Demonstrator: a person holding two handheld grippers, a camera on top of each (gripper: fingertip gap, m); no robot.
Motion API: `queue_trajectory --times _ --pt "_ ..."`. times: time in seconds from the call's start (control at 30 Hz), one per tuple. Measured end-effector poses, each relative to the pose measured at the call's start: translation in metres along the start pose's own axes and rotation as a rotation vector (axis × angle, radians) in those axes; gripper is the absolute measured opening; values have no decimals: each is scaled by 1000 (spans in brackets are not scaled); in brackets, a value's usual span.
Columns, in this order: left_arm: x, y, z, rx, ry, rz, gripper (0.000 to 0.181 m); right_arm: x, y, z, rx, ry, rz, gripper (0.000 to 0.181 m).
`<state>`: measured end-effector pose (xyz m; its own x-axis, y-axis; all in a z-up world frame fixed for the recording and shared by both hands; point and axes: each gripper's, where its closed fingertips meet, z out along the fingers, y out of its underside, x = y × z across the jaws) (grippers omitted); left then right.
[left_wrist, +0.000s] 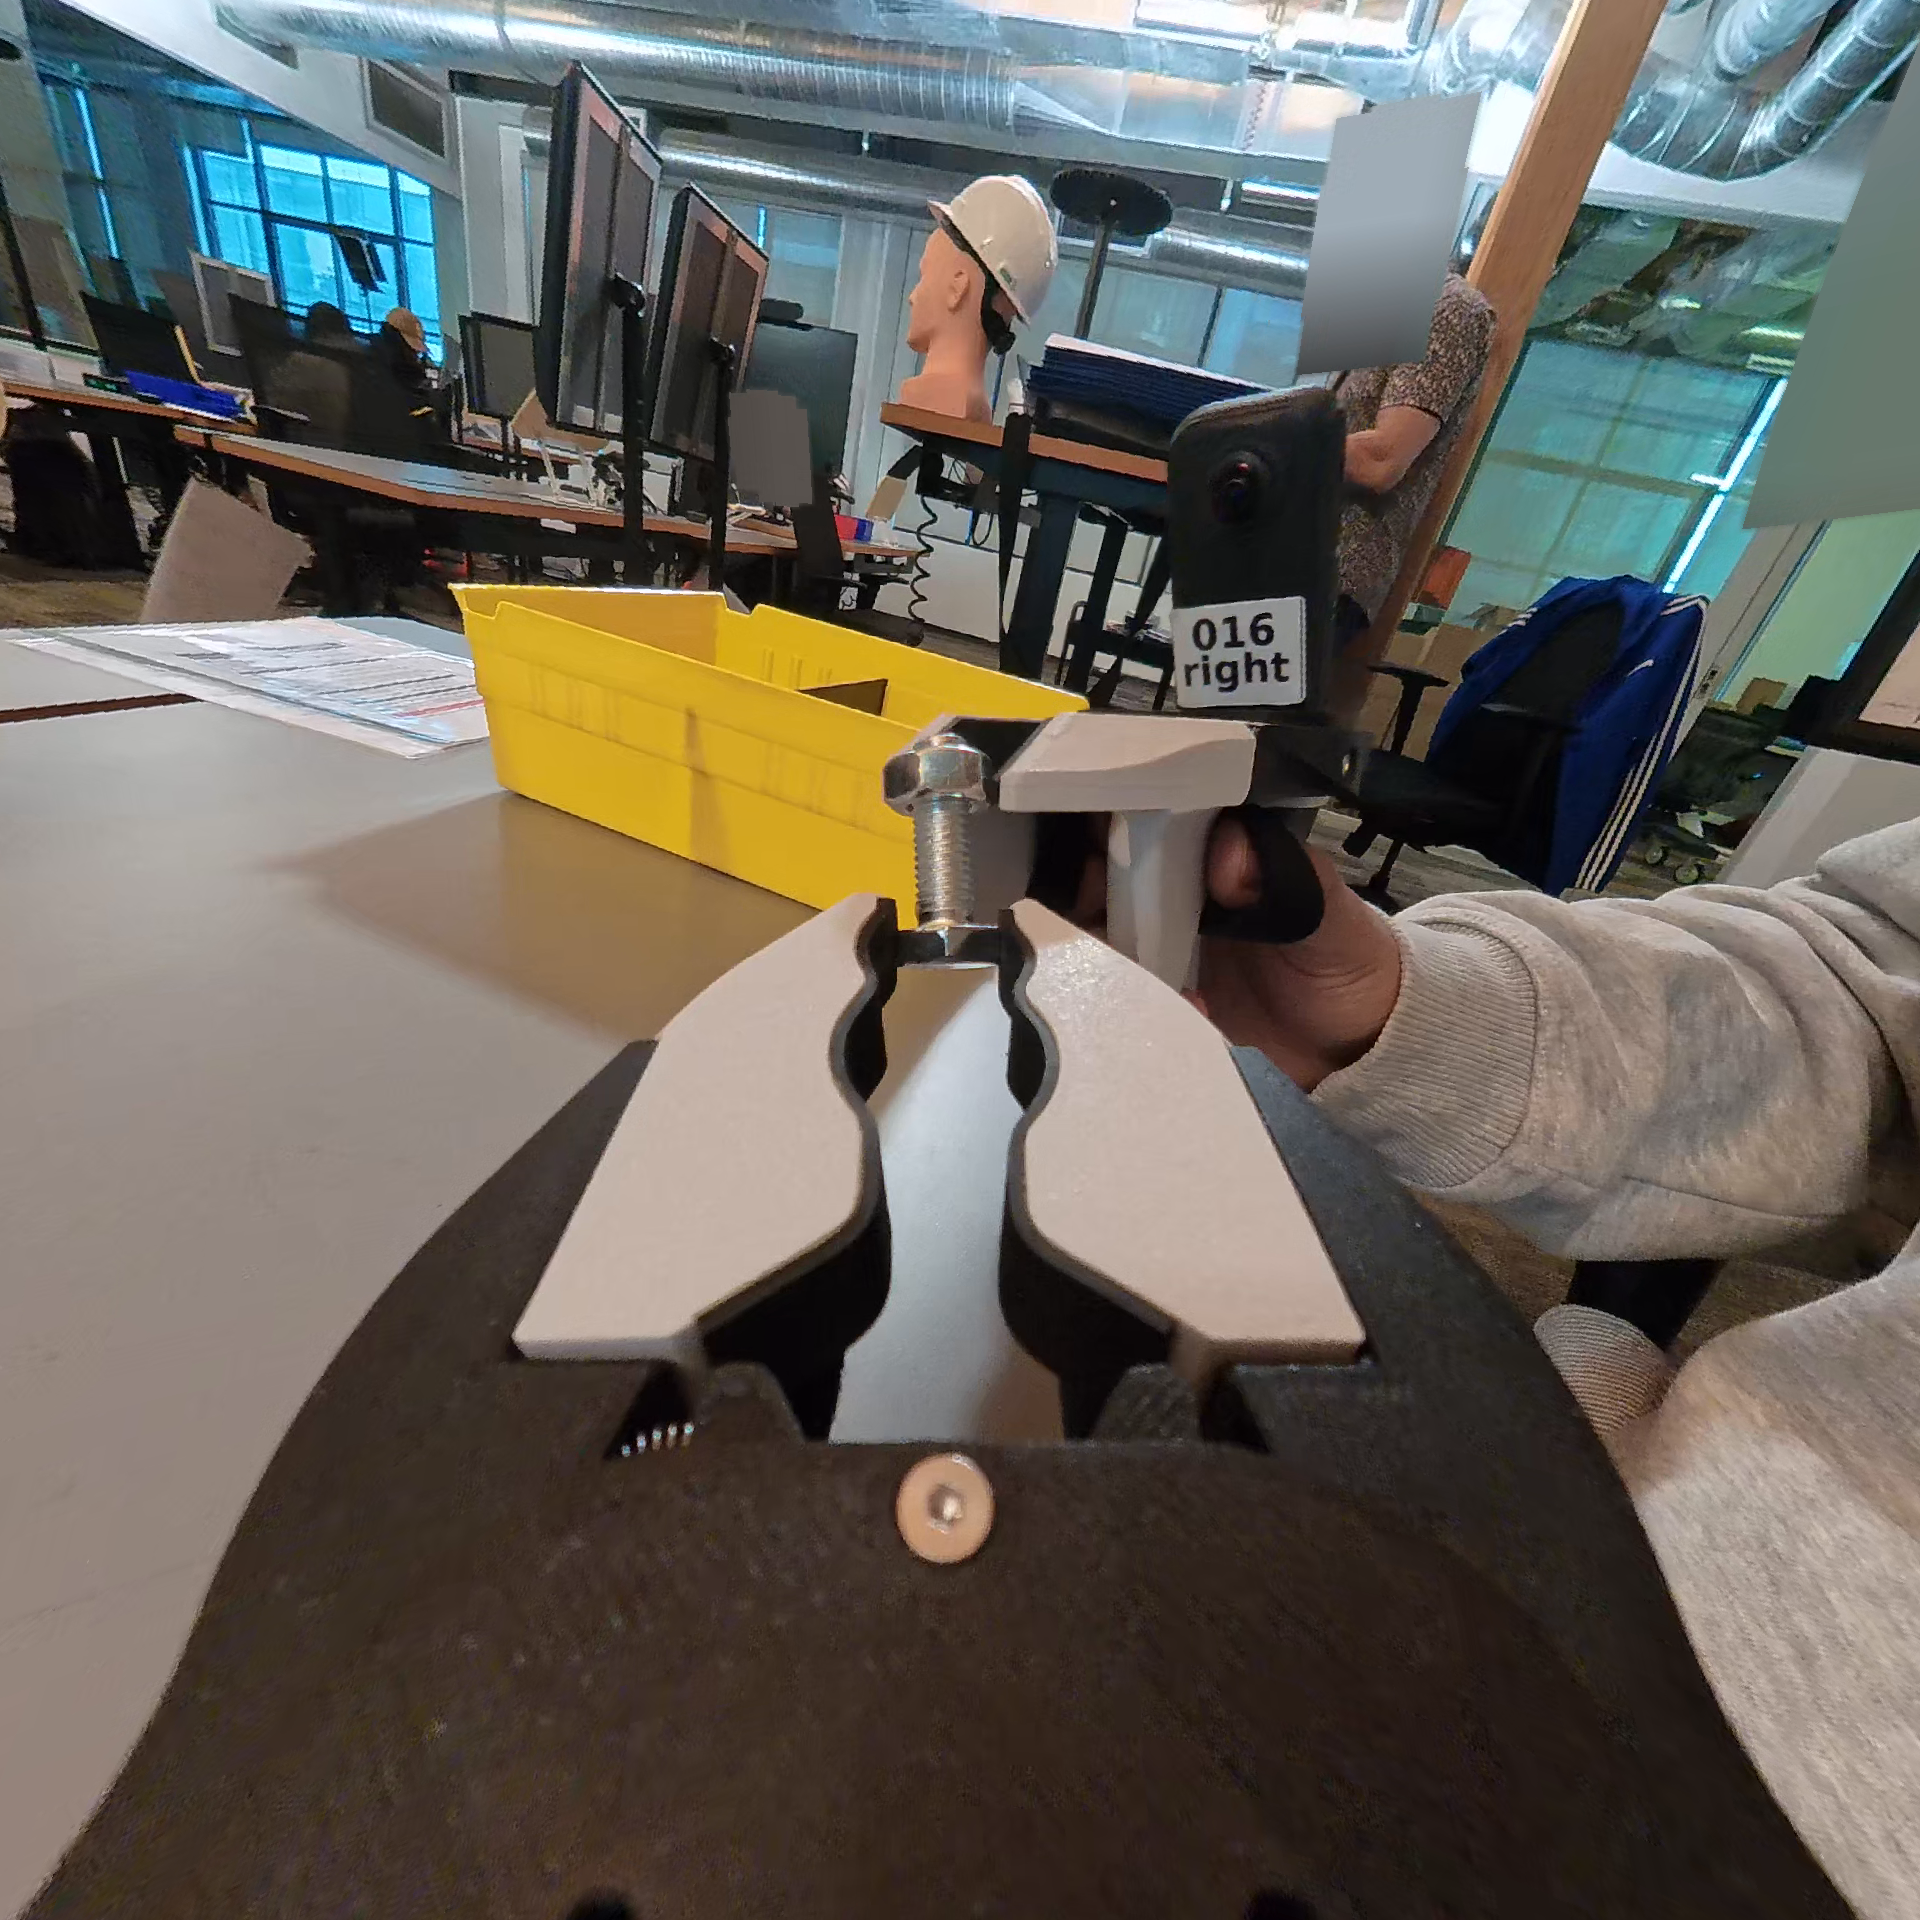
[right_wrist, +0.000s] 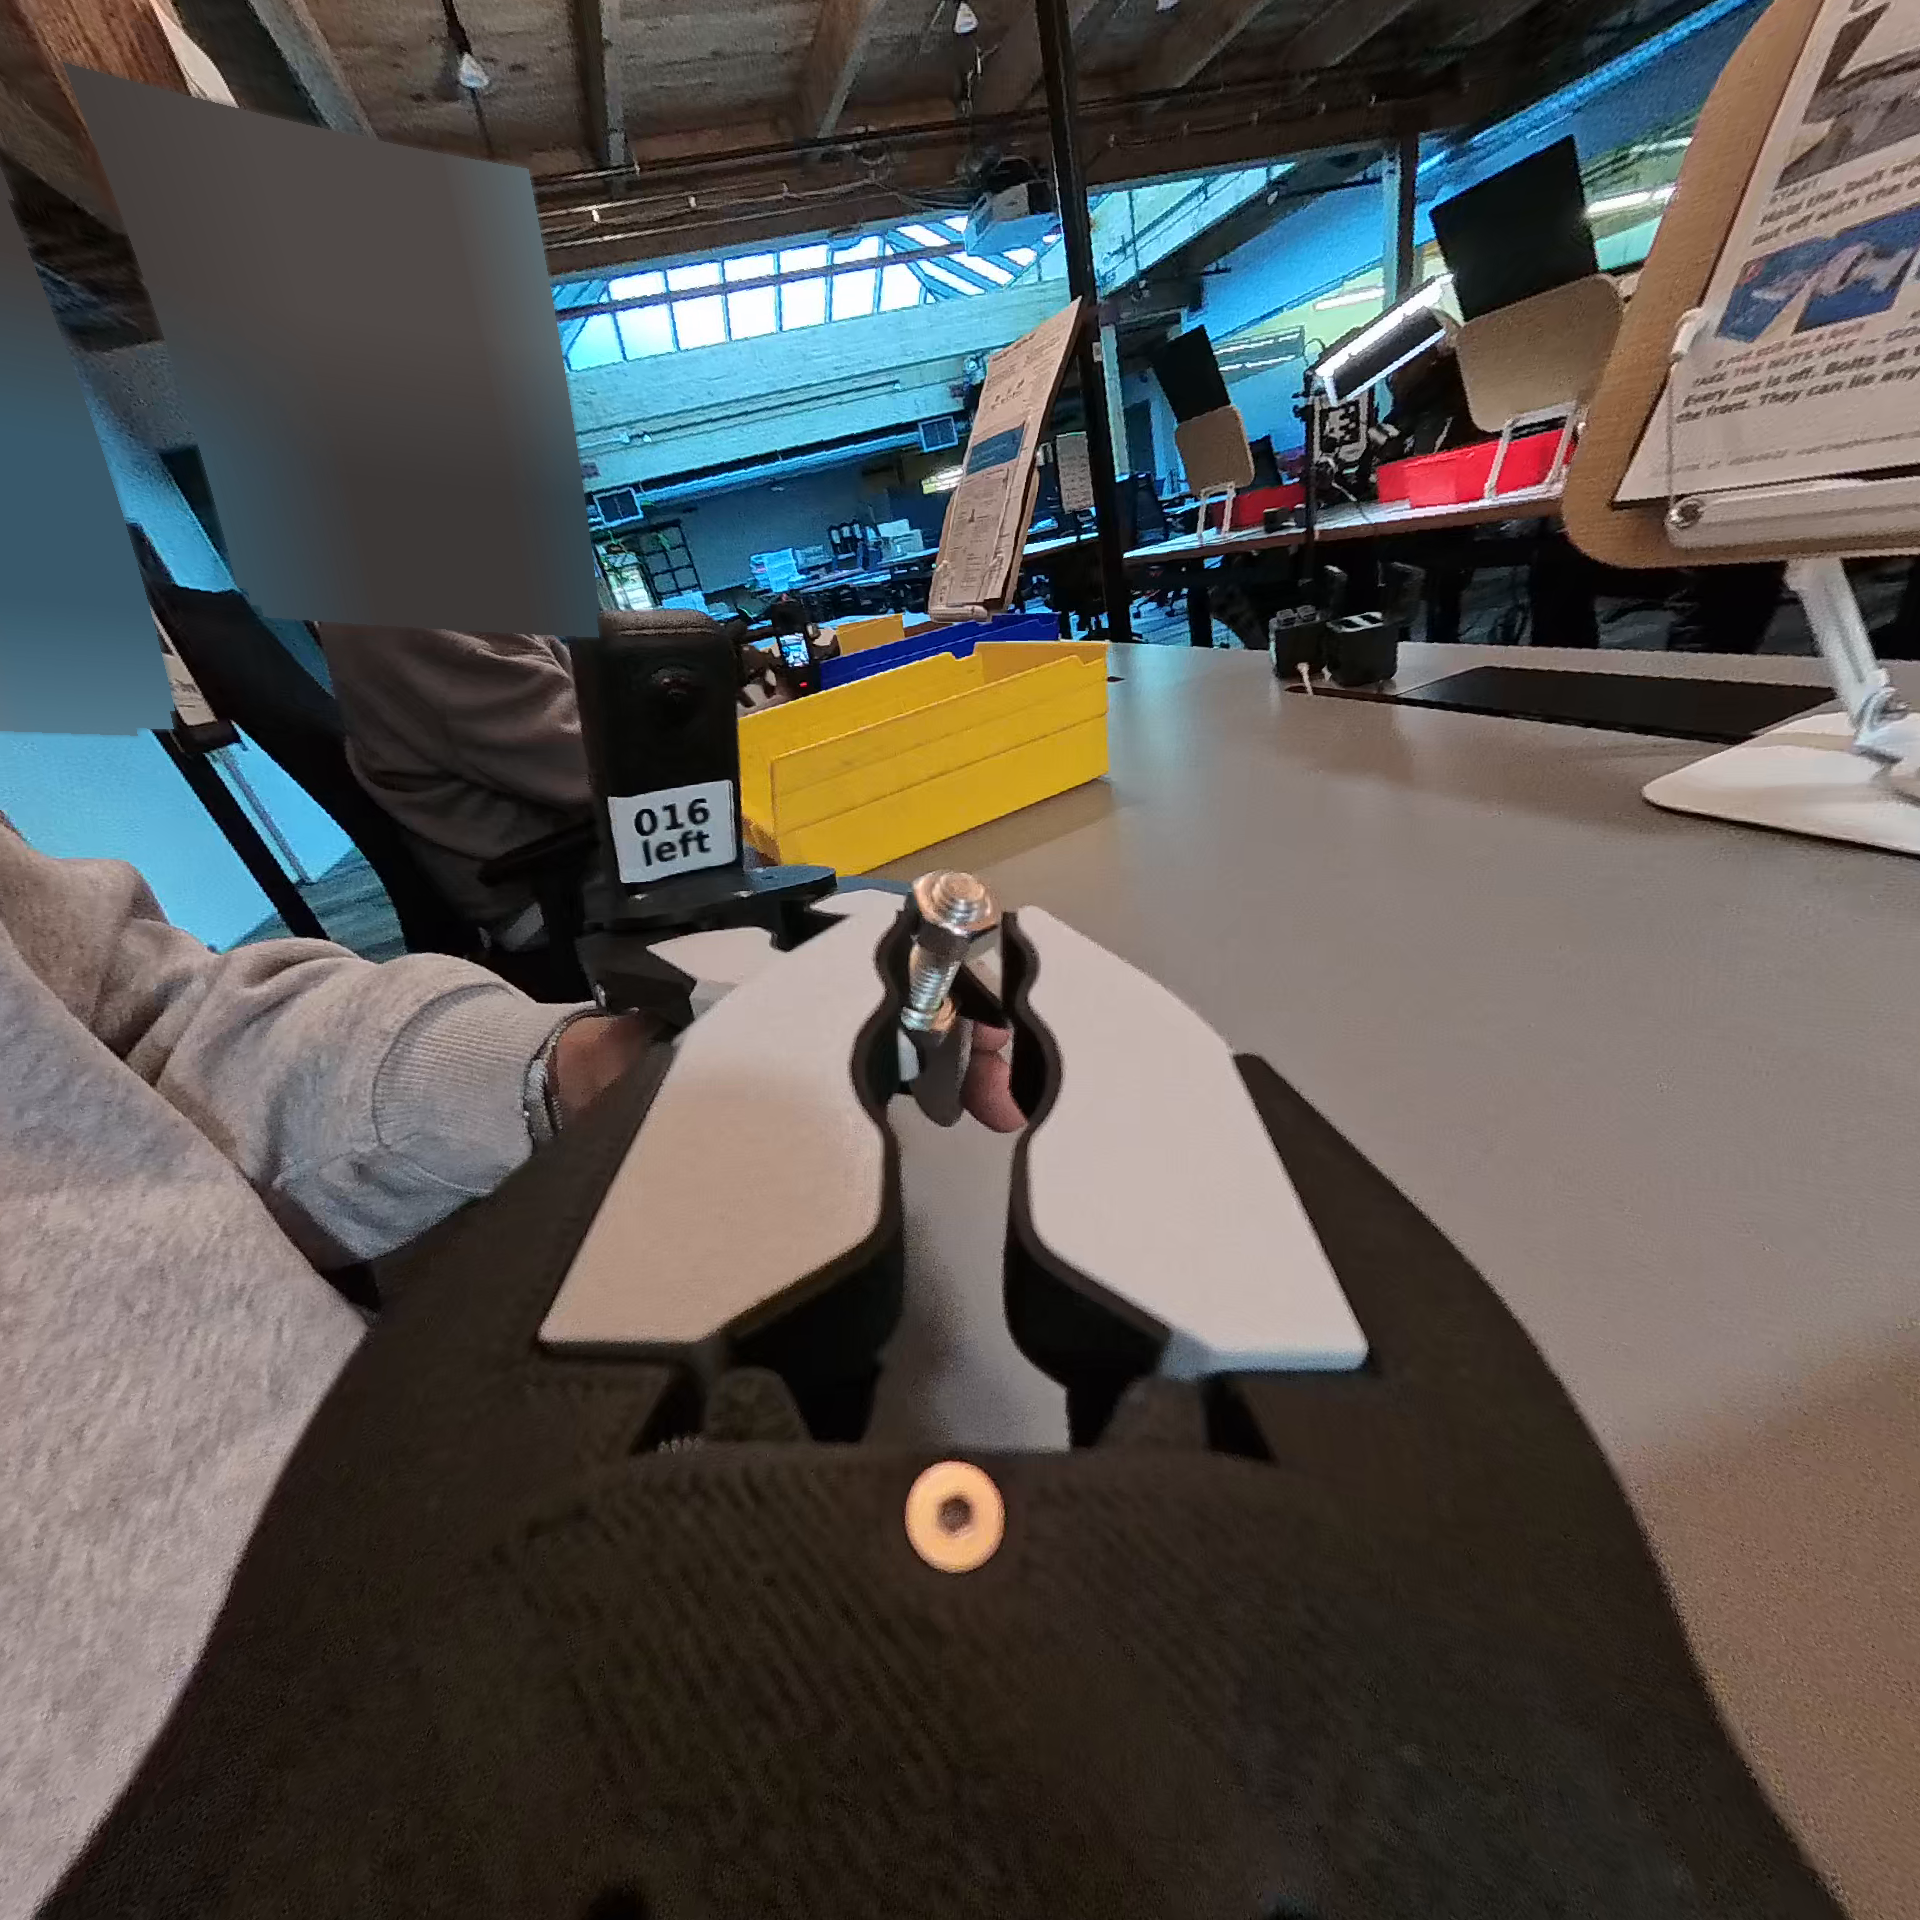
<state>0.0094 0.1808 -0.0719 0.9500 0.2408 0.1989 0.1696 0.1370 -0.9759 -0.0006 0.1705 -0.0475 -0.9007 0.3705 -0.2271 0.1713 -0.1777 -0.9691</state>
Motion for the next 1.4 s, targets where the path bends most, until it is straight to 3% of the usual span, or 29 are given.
queue_trajectory --times 0.47,0.77,1.03,1.4 --pt "9 12 5 -70 5 87 19 -16 0 3 3 -84 -13 13" --pt "4 8 4 -56 -9 62 19 -1 -5 -3 19 -6 -17 10" --pt "2 9 3 -67 -21 60 19 -13 -1 2 -5 -57 -44 21" --pt "-1 6 2 -52 -33 47 19 -2 1 0 -19 1 -41 13"
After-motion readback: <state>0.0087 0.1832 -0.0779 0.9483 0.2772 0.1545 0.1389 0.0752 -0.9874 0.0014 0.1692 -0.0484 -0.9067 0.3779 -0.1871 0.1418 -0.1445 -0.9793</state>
